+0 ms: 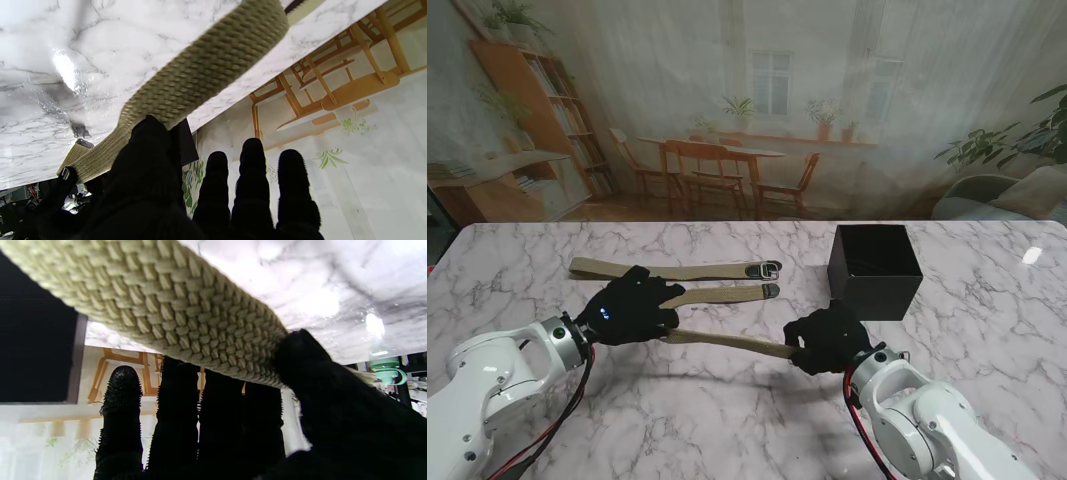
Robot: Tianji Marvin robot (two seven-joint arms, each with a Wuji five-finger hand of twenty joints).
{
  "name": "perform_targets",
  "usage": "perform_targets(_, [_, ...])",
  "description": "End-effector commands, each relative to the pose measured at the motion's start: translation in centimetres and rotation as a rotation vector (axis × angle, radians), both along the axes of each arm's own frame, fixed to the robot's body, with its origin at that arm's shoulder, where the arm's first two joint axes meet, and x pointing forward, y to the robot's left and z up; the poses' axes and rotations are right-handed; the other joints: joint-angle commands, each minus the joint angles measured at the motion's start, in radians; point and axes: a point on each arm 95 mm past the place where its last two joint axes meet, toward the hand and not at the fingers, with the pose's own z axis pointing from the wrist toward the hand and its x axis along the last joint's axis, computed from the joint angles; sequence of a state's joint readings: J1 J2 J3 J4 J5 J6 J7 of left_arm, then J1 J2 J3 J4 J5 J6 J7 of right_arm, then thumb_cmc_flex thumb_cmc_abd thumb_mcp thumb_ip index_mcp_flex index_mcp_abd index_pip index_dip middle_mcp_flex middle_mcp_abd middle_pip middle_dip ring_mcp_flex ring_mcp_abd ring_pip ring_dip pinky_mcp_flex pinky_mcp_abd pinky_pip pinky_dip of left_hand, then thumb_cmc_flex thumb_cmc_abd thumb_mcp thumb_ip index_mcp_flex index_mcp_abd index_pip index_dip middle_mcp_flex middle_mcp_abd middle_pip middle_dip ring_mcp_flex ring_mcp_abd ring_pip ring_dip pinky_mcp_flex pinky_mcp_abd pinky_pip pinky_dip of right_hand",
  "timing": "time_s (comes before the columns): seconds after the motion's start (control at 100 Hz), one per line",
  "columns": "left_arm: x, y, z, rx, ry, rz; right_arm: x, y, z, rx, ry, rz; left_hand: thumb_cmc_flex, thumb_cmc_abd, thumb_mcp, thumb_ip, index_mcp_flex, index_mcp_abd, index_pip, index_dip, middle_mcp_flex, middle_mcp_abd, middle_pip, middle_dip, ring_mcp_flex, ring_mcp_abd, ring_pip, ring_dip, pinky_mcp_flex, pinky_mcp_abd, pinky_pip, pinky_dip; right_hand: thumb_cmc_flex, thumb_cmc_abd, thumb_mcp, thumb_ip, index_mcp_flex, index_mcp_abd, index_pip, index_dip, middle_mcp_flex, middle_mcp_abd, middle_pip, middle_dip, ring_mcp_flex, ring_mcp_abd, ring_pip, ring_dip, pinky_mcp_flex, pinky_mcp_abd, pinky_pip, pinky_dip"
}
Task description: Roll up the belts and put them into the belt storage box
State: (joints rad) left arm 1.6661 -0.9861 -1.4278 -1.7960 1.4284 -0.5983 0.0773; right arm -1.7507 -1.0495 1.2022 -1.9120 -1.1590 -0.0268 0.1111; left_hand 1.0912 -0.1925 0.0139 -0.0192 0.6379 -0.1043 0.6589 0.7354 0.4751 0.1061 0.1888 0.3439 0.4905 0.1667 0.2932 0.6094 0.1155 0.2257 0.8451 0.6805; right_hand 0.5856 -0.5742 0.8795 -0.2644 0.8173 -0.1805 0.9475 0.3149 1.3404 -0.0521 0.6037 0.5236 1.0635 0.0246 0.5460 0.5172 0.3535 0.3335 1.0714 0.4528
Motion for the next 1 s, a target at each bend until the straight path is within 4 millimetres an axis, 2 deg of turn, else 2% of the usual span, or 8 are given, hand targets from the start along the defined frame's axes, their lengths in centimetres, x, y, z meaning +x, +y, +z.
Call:
perform_targets(0.0, [0.4,0.3,-1.2,0.028,0.045,0.022,-0.1,-1.0,-1.4,-0.017,0.041,-0.031,0.065,0.014,0.027,0.015,0.023,-0.010,0.039,0.017,-0.003,-0.001,0.004,0.008,0.012,-0.003,0.012,0.010,-0.004,0.013,0.017,-0.002,0.080,-0.003,0.064,0.014,0.029,-0.082,0.036,0.006,0.061,-0.015,0.017,0.013,0.013,-0.026,-0.033,-0.007,0.004,-0.005,0.022,-0.013])
perform_targets(0.4, [1.0,-0.5,-4.6,0.093,0.164,0.044,0.3,-1.9,-4.4,-0.067,0.067,-0.084,0.051,0.037,0.024,0.012,0.009,0.005,0.011,-0.013,0.010,0.004,0.007,0.009,0.022,0.000,0.014,0.011,0.001,0.017,0.018,-0.003,0.077,-0.004,0.078,0.011,0.032,-0.114,0.046,0.023,0.050,-0.030,0.017,0.026,0.011,-0.030,-0.033,-0.003,0.011,-0.007,0.035,-0.013])
perform_targets(0.5, [1.0,-0.5,-4.8,0.087,0.182,0.059,0.2,-2.0,-4.5,-0.067,0.062,-0.082,-0.020,0.079,-0.014,0.008,-0.058,0.047,-0.149,-0.132,0.009,0.011,-0.008,-0.004,0.018,0.013,-0.001,-0.004,-0.009,0.028,-0.002,-0.017,0.076,-0.003,0.081,0.011,0.032,-0.119,0.047,0.026,0.049,-0.032,0.017,0.027,0.011,-0.032,-0.034,-0.004,0.010,-0.007,0.034,-0.014])
perform_targets(0.56, [1.0,-0.5,-4.9,0.072,0.204,0.065,0.2,-2.1,-4.5,-0.069,0.060,-0.085,-0.115,0.116,-0.025,0.004,-0.081,0.070,-0.281,-0.147,-0.002,0.013,-0.027,-0.024,0.010,0.020,-0.019,-0.029,-0.014,0.033,-0.026,-0.033,0.076,-0.003,0.082,0.011,0.031,-0.120,0.047,0.028,0.049,-0.033,0.017,0.028,0.012,-0.031,-0.034,-0.004,0.009,-0.006,0.034,-0.014])
perform_targets(0.61, [1.0,-0.5,-5.0,0.065,0.222,0.068,0.2,-2.2,-4.5,-0.068,0.059,-0.088,-0.208,0.168,-0.036,0.002,-0.097,0.084,-0.373,-0.208,-0.009,0.009,-0.045,-0.042,0.002,0.028,-0.039,-0.052,-0.021,0.036,-0.063,-0.053,0.077,-0.002,0.083,0.010,0.031,-0.121,0.048,0.029,0.048,-0.031,0.017,0.028,0.012,-0.030,-0.035,-0.004,0.008,-0.006,0.033,-0.015])
perform_targets(0.7, [1.0,-0.3,-5.3,0.064,0.261,0.079,0.1,-2.3,-4.5,-0.067,0.054,-0.093,-0.297,0.188,-0.045,-0.003,-0.117,0.087,-0.435,-0.264,-0.040,0.006,-0.077,-0.072,-0.023,0.026,-0.075,-0.097,-0.042,0.046,-0.141,-0.096,0.076,-0.002,0.083,0.010,0.032,-0.122,0.049,0.031,0.048,-0.030,0.017,0.029,0.012,-0.032,-0.035,-0.004,0.007,-0.004,0.032,-0.016])
perform_targets(0.82, [0.8,0.0,-5.8,0.070,0.311,0.087,0.1,-2.4,-4.5,-0.067,0.052,-0.097,-0.415,0.137,-0.053,-0.008,-0.161,0.102,-0.502,-0.306,-0.084,0.013,-0.110,-0.109,-0.061,0.028,-0.106,-0.144,-0.063,0.045,-0.229,-0.143,0.077,-0.001,0.083,0.010,0.031,-0.121,0.049,0.032,0.048,-0.030,0.018,0.030,0.010,-0.032,-0.037,-0.004,0.004,-0.004,0.030,-0.017])
perform_targets(0.99, [1.0,0.4,-6.9,0.132,0.373,0.088,0.1,-2.5,-4.5,-0.066,0.048,-0.100,-0.491,-0.034,-0.045,-0.002,-0.181,0.067,-0.547,-0.346,-0.119,0.004,-0.126,-0.134,-0.097,0.019,-0.121,-0.168,-0.078,0.041,-0.289,-0.165,0.078,0.001,0.084,0.010,0.031,-0.121,0.049,0.033,0.047,-0.030,0.018,0.030,0.010,-0.031,-0.037,-0.004,0.002,-0.003,0.028,-0.019])
